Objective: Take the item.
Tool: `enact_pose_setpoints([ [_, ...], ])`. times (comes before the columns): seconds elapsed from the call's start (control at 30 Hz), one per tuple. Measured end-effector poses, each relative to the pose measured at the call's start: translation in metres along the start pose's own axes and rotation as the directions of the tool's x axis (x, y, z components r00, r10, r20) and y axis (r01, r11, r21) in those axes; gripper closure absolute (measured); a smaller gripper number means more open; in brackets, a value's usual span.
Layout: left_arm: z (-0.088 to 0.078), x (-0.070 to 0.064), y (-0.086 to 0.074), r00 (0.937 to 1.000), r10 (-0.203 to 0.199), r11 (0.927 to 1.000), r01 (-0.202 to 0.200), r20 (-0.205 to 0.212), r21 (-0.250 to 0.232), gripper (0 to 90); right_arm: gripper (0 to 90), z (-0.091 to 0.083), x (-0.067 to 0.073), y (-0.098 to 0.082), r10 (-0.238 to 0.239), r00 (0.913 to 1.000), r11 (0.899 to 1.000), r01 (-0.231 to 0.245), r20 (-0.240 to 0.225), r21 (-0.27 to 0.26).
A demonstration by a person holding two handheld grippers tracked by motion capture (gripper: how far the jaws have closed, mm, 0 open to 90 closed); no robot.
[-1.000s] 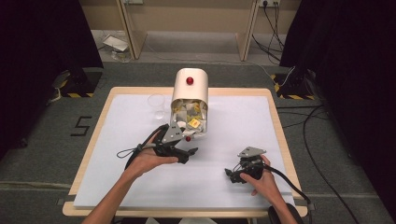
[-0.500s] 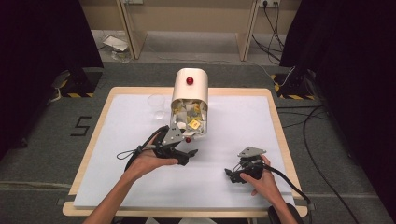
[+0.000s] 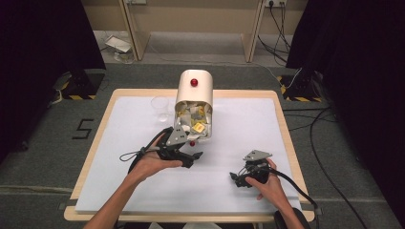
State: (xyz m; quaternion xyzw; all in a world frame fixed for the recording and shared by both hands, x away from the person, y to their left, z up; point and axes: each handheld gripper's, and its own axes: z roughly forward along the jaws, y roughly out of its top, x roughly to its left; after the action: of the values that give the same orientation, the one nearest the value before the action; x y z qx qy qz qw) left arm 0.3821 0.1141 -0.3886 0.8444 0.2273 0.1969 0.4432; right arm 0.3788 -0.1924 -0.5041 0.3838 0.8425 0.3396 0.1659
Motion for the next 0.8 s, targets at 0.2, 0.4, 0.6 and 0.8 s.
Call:
enact_pose_setpoints([
  [0.2, -0.006, 0.005, 0.009, 0.9999, -0.002, 0.9997, 0.002, -0.016, -0.024, 20.4, 0.3, 0.0, 0.0, 0.0, 0.0, 1.0, 1.0, 0.0, 0.0, 0.0],
  [0.4, -0.007, 0.015, 0.017, 0.9983, -0.052, 0.9973, 0.05, -0.025, -0.054, 25.0, 0.3, 0.0, 0.0, 0.0, 0.002, 1.0, 1.0, -0.002, 0.0, 0.0],
  [0.6, 0.006, 0.031, 0.021, 0.9916, -0.121, 0.9921, 0.119, -0.048, -0.041, 33.1, 0.3, 0.0, 0.0, 0.0, 0.002, 1.0, 1.0, -0.002, -0.001, 0.001],
  [0.8, 0.016, 0.036, 0.026, 0.9883, -0.148, 0.9887, 0.147, -0.036, -0.03, 38.4, 0.3, 0.0, 0.0, 0.0, 0.002, 1.0, 1.0, -0.002, -0.001, 0.001],
])
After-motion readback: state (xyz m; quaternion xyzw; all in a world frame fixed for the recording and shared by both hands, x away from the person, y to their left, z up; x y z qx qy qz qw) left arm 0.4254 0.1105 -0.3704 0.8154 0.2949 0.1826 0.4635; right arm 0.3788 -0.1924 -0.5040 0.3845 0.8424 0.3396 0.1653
